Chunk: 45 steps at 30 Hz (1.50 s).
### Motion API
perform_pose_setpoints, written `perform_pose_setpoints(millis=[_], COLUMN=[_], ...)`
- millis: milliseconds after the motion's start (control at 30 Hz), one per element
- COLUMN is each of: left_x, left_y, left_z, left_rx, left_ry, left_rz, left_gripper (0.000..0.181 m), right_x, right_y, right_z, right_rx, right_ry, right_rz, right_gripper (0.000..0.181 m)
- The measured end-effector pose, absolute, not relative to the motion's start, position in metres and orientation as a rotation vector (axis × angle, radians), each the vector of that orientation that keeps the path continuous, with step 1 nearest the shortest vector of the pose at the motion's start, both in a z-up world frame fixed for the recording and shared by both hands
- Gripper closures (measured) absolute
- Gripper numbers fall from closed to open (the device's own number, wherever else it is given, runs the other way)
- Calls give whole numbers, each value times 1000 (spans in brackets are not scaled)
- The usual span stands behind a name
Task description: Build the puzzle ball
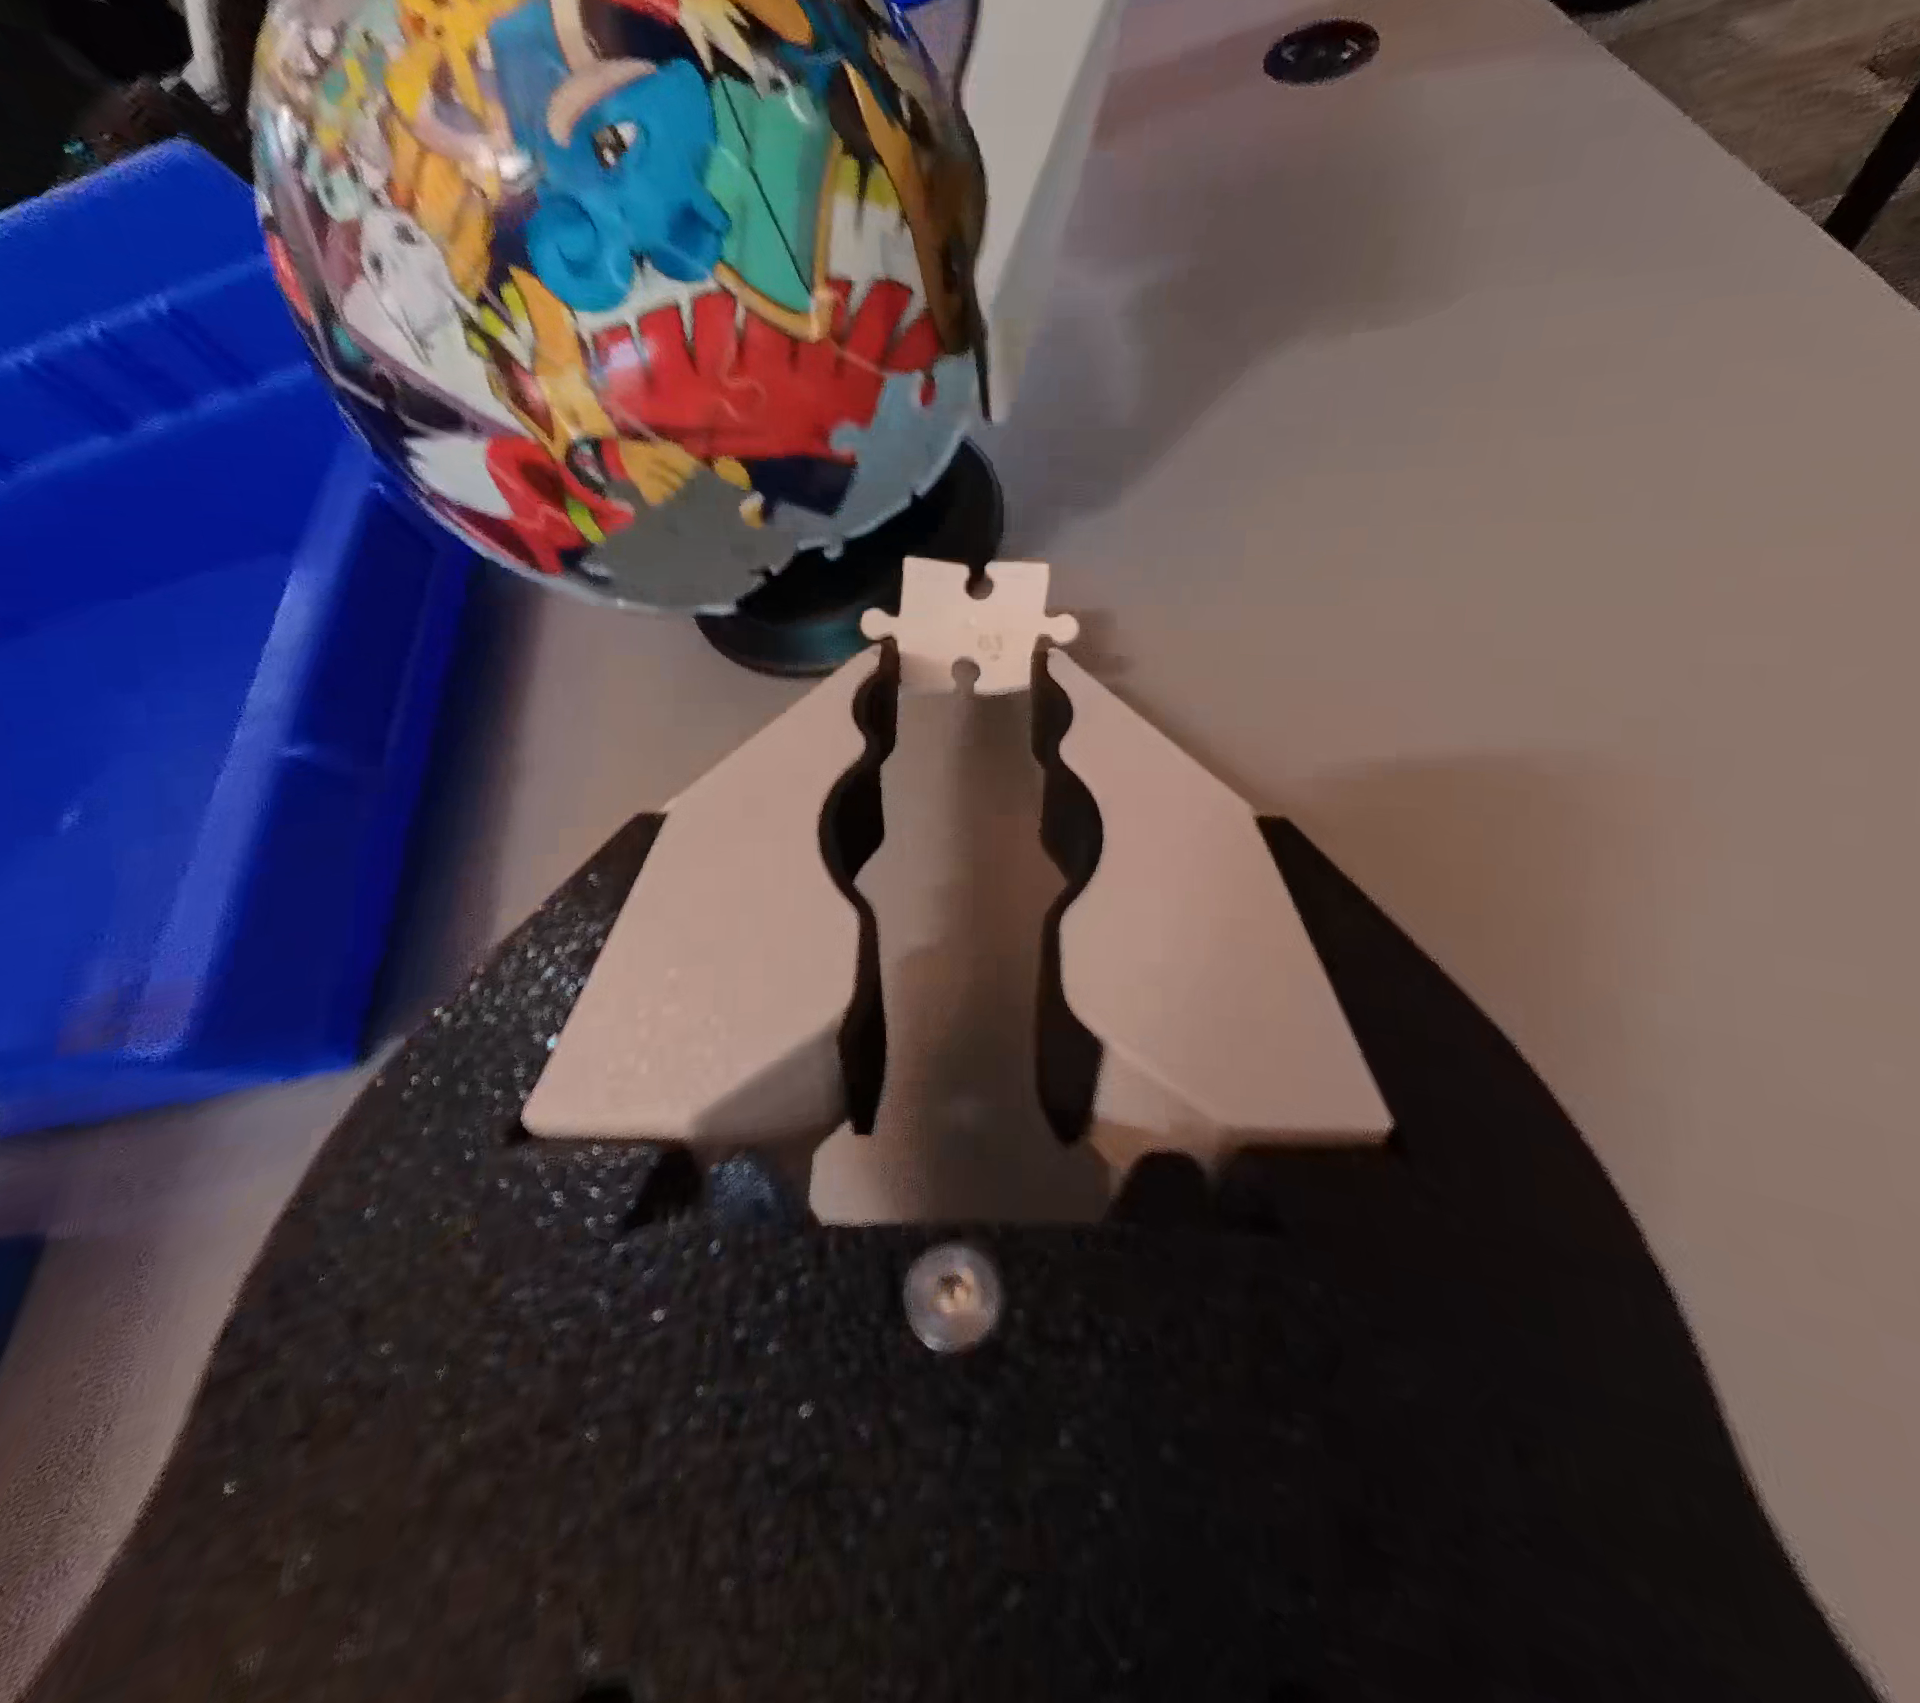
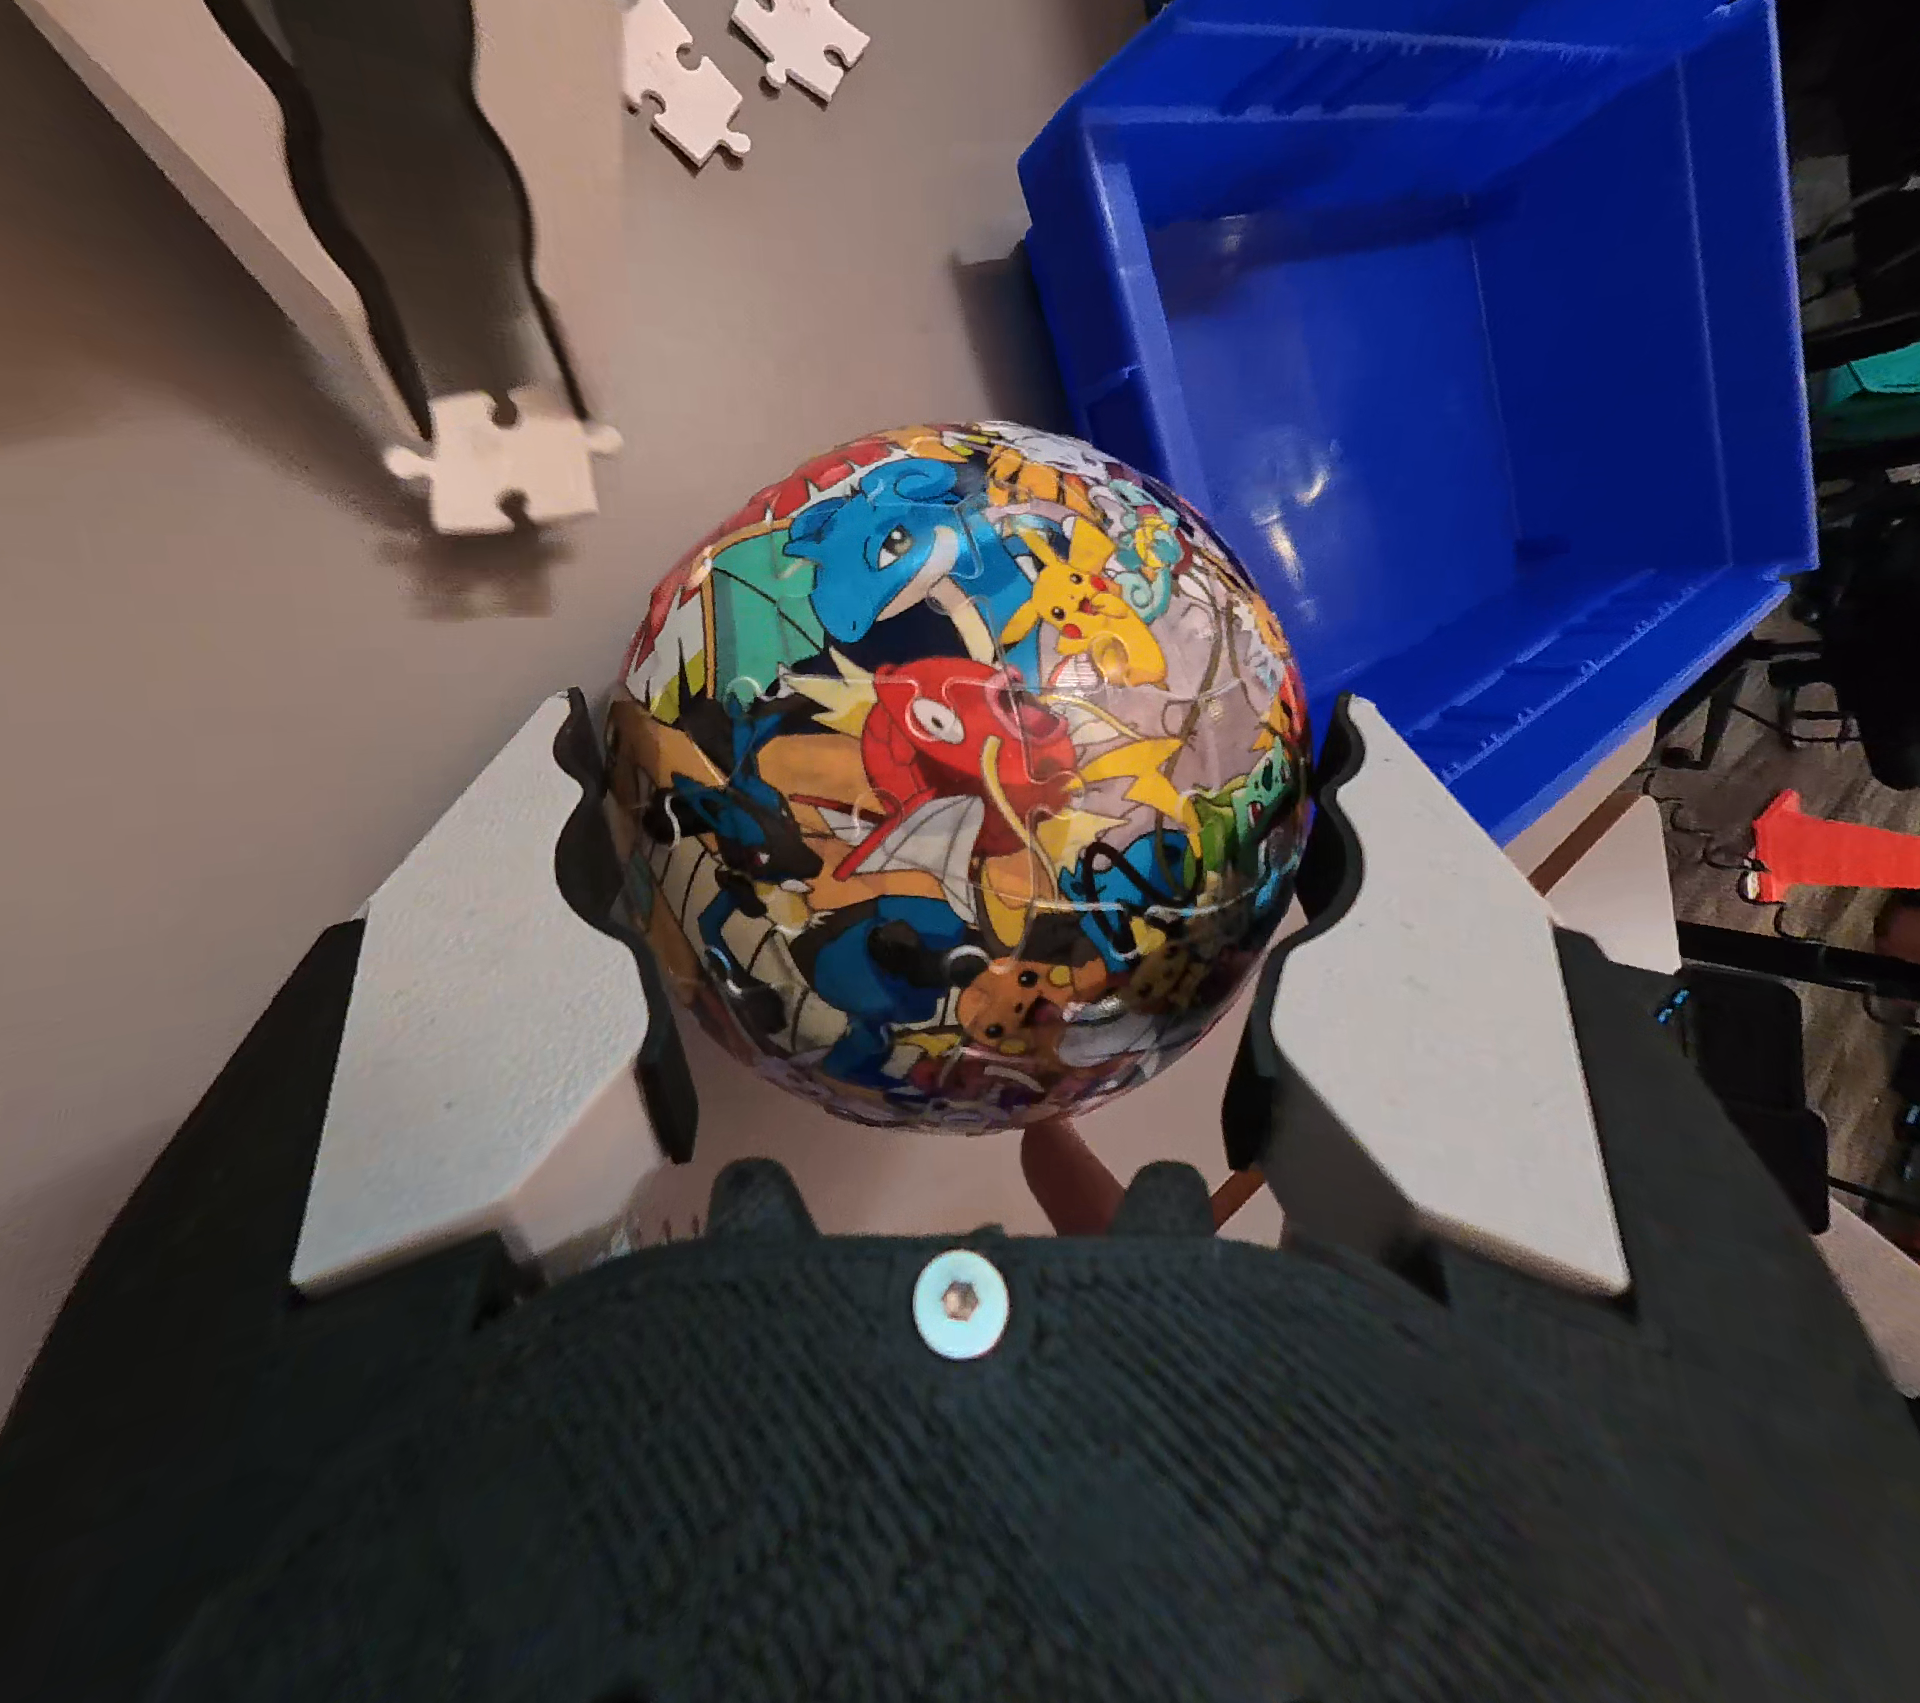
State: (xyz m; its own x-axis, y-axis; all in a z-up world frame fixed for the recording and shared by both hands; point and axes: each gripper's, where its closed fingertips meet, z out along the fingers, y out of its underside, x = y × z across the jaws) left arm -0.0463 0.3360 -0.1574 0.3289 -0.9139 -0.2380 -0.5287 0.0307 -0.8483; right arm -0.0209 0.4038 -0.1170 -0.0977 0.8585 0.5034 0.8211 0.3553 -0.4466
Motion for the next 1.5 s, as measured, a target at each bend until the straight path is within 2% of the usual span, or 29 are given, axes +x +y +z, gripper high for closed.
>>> perform_pose_setpoints(millis=[367,1000,1267,1333,1500], left_x=[-33,-22,-34,-47,-68], left_y=[376,382,369,372,394], left_z=[-174,-177,-175,-168,-157], left_rx=[-1797,-1901,-1937,-1951,-2031], left_ry=[1273,1148,1130,1045,715], left_rz=[-388,-349,-392,-388,-411], left_gripper=[158,158,151,139,82], right_x=[-21,-20,-20,-20,-20], right_y=[401,403,404,404,404], right_z=[-119,-123,-123,-122,-122], right_rx=[-1444,-1461,-1468,-1468,-1468], right_ry=[-1921,-1907,-1903,-1902,-1899], right_rz=[-7,-58,-61,-58,-52], right_gripper=[49,49,49,49,49])
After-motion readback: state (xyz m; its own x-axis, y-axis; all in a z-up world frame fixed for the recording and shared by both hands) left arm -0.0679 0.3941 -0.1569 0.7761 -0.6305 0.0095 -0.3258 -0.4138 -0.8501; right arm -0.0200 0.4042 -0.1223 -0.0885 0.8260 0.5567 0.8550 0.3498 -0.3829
